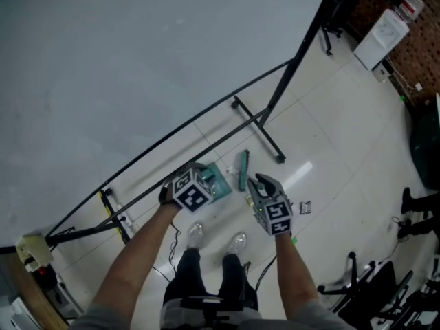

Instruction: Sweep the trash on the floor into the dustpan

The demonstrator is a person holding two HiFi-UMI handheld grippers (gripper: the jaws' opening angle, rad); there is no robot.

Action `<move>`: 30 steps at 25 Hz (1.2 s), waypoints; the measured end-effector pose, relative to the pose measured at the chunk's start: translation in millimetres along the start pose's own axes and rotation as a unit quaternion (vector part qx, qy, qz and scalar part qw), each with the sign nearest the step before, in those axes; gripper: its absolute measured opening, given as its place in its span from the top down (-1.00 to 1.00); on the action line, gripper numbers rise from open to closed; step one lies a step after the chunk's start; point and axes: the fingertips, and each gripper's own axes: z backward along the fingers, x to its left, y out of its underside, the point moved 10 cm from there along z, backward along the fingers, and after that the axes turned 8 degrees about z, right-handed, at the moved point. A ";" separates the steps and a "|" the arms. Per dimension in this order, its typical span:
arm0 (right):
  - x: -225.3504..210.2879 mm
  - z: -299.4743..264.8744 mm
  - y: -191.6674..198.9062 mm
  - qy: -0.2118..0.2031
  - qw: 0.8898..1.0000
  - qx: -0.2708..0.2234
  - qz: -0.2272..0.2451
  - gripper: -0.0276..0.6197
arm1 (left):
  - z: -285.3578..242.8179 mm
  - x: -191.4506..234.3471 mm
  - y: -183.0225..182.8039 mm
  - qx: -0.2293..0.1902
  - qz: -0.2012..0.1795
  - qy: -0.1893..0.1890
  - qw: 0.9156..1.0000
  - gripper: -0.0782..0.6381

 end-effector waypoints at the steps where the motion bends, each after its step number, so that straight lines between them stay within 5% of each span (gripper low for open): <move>1: 2.1 0.2 -1.0 -0.011 1.000 0.001 0.001 0.58 | -0.4 0.4 -0.7 0.000 0.000 0.000 1.000 0.52; 12: 3.3 10.2 -20.0 -0.125 0.991 -0.029 -0.040 0.60 | -0.6 1.1 1.8 -0.002 -0.001 0.002 1.000 0.52; 21: -0.1 31.0 -40.0 -0.082 0.991 -0.089 -0.057 0.63 | 8.5 -6.0 13.5 -0.006 -0.022 0.007 1.000 0.52; 30: -45.0 84.9 -53.1 0.027 0.990 -0.127 -0.056 0.64 | 7.7 -32.3 -5.5 0.012 -0.064 0.025 0.998 0.52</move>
